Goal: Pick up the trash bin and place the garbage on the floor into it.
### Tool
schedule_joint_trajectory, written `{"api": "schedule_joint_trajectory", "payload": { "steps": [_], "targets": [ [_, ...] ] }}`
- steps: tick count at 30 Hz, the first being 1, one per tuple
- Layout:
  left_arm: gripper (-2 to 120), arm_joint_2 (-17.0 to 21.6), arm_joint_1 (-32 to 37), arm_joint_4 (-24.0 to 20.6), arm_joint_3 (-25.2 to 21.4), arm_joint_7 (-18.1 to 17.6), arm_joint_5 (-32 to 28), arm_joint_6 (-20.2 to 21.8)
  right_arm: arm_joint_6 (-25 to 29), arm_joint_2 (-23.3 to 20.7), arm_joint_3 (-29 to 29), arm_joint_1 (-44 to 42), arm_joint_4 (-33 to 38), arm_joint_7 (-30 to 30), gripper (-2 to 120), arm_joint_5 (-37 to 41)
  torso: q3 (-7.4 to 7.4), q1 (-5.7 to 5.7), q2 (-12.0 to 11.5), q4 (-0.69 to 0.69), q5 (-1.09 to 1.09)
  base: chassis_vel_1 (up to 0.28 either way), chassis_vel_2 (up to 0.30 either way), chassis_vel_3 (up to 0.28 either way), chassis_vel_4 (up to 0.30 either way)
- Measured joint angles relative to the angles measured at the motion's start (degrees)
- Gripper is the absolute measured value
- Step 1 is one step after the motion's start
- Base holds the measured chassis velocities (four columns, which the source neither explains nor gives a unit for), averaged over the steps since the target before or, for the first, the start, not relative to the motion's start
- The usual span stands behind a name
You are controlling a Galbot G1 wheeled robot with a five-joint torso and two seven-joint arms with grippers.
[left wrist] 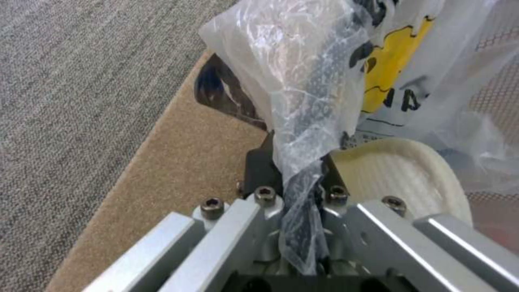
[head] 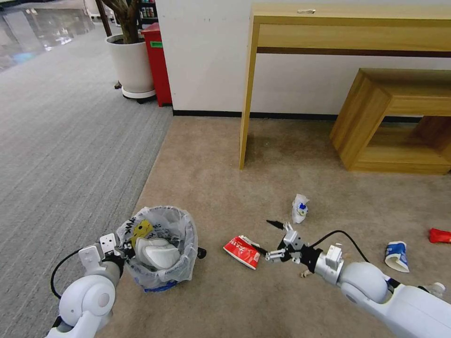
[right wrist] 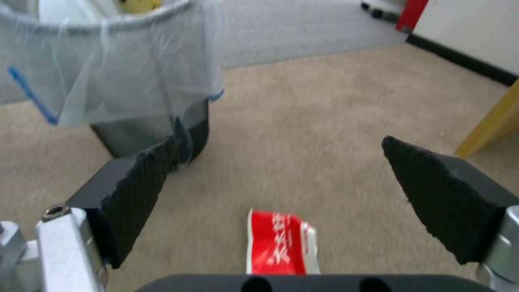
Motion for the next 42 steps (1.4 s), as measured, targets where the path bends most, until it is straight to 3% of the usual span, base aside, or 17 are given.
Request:
{"api": "schedule_joint_trajectory", "payload": {
  "steps": [16, 19, 42],
  "targets": [
    [0, -1.4, 0.0, 0.4, 0.3, 0.5, 1.5, -0.2, 0.3, -1.5, -3.8, -0.2, -2.5, 1.6, 93, -2.9, 0.0, 0.0, 0.0, 0.0, 0.0, 0.0, 0.0, 0.0, 0.0],
    [0, -1.6, 0.1, 0.4, 0.3, 0.5, 1.9, -0.4, -0.9, -1.3, -3.8, -0.4, -2.1, 2.8, 90, -3.7, 0.0, 0.0, 0.0, 0.0, 0.0, 0.0, 0.0, 0.0, 0.0],
    [0, -2.3, 0.7, 0.4, 0.3, 1.0, 2.9, -0.8, -9.0, 0.4, -4.2, -0.1, 0.7, 12.5, 97, -5.8, 0.0, 0.0, 0.0, 0.0, -0.01, 0.0, 0.0, 0.0, 0.0]
  ]
}}
